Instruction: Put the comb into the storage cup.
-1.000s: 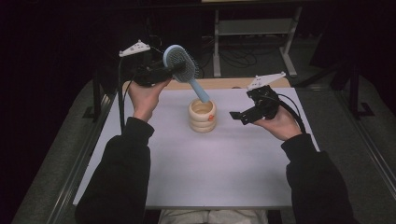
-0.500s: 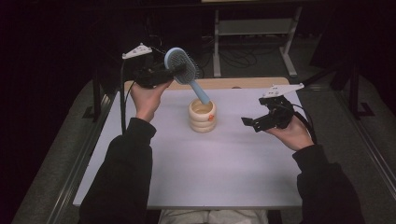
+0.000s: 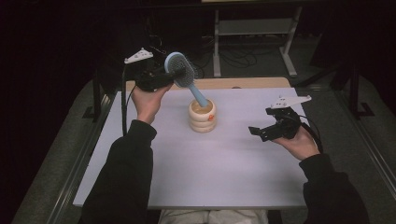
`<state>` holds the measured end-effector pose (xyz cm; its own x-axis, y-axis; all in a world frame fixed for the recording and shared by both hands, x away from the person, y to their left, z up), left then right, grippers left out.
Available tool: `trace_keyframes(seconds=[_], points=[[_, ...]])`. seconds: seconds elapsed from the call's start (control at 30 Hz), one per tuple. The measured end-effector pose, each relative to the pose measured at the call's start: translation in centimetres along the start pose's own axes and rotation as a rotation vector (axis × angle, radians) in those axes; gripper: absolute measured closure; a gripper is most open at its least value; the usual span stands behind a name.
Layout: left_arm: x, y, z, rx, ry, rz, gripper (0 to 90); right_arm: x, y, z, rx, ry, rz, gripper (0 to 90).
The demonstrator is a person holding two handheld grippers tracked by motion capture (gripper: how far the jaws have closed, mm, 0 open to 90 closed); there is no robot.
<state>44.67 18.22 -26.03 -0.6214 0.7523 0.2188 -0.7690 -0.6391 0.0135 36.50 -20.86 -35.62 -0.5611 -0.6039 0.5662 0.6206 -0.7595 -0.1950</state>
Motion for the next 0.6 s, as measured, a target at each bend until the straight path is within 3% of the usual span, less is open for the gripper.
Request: trace_keyframes(seconds=[0.6], points=[[-1.6, -0.4, -1.5, 0.009, -0.03, 0.005, 55.2, 1.1, 1.1, -3.4, -0.051, -0.007, -0.003, 0.0]])
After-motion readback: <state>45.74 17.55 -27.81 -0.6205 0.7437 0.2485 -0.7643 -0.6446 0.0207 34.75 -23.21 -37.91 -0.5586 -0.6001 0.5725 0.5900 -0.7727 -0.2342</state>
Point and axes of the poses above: each handheld gripper's, and its own axes: x roughly backward along the jaws, z roughly out of its top, y roughly to its right, the point moved 1 cm from there along -x, roughly forward along the jaws, and after that the axes turned 11 degrees about -x, right-handed, at the moved point
